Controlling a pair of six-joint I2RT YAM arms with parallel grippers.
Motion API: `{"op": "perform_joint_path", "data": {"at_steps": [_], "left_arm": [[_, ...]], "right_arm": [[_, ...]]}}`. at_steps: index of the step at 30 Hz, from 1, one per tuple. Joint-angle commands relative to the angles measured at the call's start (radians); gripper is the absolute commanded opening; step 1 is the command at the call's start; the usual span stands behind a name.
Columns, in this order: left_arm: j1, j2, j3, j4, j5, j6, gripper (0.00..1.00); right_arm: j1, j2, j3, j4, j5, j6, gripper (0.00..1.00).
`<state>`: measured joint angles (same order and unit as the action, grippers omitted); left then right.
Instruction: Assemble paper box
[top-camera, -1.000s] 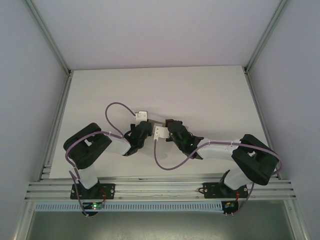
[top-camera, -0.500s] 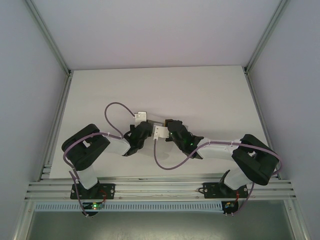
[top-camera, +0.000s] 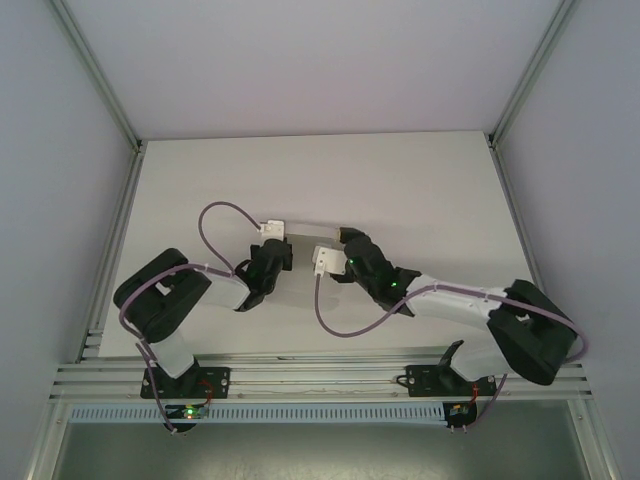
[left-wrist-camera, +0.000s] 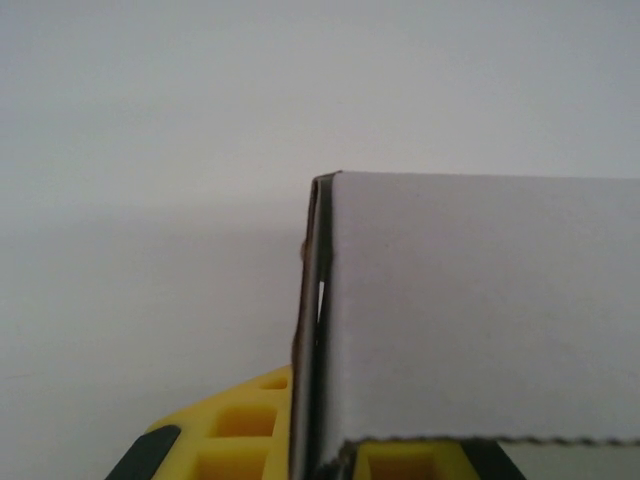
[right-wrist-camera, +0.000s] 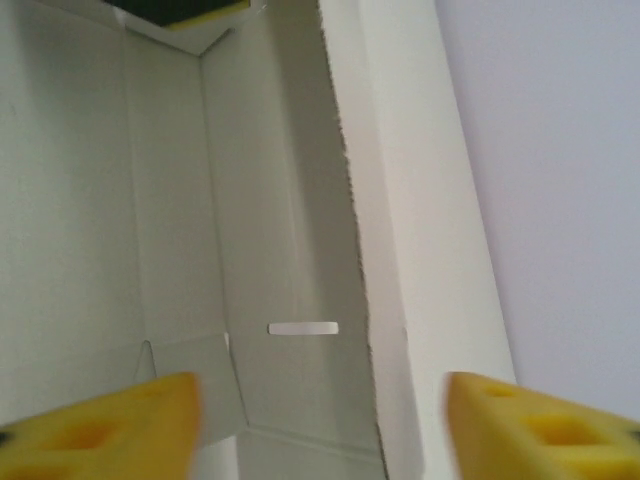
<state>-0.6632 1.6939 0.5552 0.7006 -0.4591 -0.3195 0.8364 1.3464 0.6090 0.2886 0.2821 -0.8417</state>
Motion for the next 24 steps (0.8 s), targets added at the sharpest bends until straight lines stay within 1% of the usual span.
{"op": "perform_joint_path", "data": {"at_steps": [1, 4, 6, 8, 11, 12, 14, 16, 18, 22, 24], "left_arm": [[0.010, -0.104, -0.024, -0.065, 0.008, -0.039, 0.00], [0.011, -0.191, -0.035, -0.124, 0.013, -0.076, 0.00], [0.011, -0.243, -0.040, -0.165, 0.037, -0.079, 0.00], [0.010, -0.285, -0.054, -0.185, 0.063, -0.087, 0.00], [0.009, -0.336, -0.069, -0.216, 0.097, -0.101, 0.00], [0.008, -0.354, -0.073, -0.227, 0.107, -0.104, 0.00], [0.009, -0.385, -0.083, -0.235, 0.128, -0.107, 0.00], [0.009, -0.418, -0.095, -0.234, 0.164, -0.110, 0.00], [0.009, -0.451, -0.102, -0.248, 0.181, -0.116, 0.00], [0.010, -0.510, -0.122, -0.263, 0.178, -0.123, 0.00], [0.008, -0.533, -0.127, -0.270, 0.169, -0.128, 0.00]], "right_arm": [[-0.004, -0.131, 0.026, -0.018, -0.121, 0.072, 0.98], [-0.007, -0.282, -0.029, 0.025, -0.197, 0.127, 0.98], [-0.011, -0.379, -0.068, 0.076, -0.204, 0.195, 0.98], [-0.025, -0.469, -0.082, 0.104, -0.206, 0.297, 0.98], [-0.062, -0.546, -0.061, 0.103, -0.179, 0.475, 0.98], [-0.076, -0.554, -0.048, 0.093, -0.170, 0.524, 0.98], [-0.085, -0.546, -0.022, 0.056, -0.170, 0.567, 0.98], [-0.085, -0.514, 0.004, 0.029, -0.166, 0.594, 0.98], [-0.090, -0.465, 0.028, 0.009, -0.122, 0.625, 0.98], [-0.092, -0.365, 0.068, -0.044, -0.093, 0.630, 0.98], [-0.095, -0.332, 0.074, -0.064, -0.100, 0.640, 0.98]]}}
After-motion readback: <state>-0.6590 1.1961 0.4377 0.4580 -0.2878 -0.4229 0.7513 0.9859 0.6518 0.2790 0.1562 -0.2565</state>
